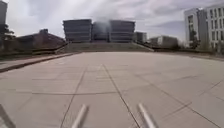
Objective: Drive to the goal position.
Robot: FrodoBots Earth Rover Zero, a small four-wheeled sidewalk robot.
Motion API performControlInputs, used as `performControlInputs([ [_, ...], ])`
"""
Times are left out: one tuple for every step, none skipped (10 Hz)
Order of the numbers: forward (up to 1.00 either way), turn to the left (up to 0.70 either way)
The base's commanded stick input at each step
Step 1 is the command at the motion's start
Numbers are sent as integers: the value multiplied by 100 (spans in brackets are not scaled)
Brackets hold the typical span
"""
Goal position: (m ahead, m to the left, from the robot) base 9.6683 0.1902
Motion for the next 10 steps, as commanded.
performControlInputs([
  [100, 0],
  [100, 0],
  [100, 0],
  [100, 0],
  [100, 0],
  [100, 0],
  [100, 0],
  [100, 0],
  [100, 0],
  [100, 0],
])
